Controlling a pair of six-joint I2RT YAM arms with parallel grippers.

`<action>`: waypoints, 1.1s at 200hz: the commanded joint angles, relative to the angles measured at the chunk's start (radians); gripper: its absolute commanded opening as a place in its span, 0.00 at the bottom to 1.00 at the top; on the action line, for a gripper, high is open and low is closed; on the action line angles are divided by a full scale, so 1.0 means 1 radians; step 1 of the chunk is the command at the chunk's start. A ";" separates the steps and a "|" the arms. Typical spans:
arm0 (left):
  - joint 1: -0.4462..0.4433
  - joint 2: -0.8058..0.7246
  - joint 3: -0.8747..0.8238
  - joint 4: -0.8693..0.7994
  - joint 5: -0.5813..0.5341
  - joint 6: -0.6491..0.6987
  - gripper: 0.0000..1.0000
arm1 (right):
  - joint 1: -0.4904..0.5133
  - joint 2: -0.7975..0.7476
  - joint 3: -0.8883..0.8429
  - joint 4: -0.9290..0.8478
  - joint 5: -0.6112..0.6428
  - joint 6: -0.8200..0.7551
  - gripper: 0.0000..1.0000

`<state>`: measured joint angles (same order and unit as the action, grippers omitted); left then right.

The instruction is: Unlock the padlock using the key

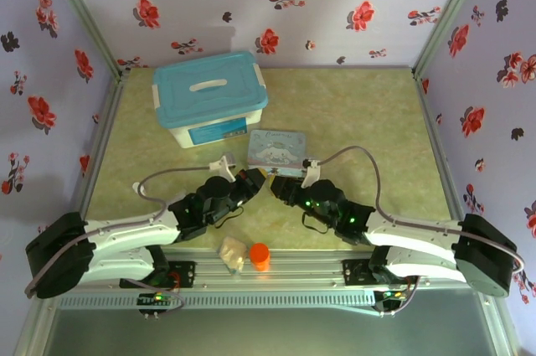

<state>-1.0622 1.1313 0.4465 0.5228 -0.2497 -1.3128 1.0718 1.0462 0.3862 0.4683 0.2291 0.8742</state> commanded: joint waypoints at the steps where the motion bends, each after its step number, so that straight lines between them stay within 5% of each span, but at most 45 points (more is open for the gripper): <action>1: 0.052 -0.054 0.092 -0.142 0.103 0.198 0.00 | -0.014 -0.111 -0.028 -0.041 0.007 -0.083 0.75; 24: 0.118 -0.091 0.212 -0.368 0.292 0.483 0.00 | -0.106 -0.255 -0.049 -0.152 -0.115 -0.204 0.91; 50: 0.166 -0.115 0.282 -0.502 0.526 0.785 0.00 | -0.259 -0.348 -0.050 -0.198 -0.443 -0.324 0.89; 77: 0.233 -0.108 0.345 -0.593 0.743 0.906 0.00 | -0.324 -0.385 -0.060 -0.118 -0.636 -0.366 0.82; 135: 0.258 -0.095 0.349 -0.484 0.920 0.922 0.00 | -0.325 -0.255 -0.039 0.073 -0.813 -0.301 0.64; 220: 0.277 -0.091 0.288 -0.263 0.931 0.806 0.00 | -0.324 -0.134 -0.059 0.312 -0.840 -0.193 0.53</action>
<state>-0.7929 1.0393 0.7662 0.0895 0.6537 -0.4423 0.7521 0.9054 0.3382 0.6270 -0.5999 0.6239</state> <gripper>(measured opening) 0.043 0.536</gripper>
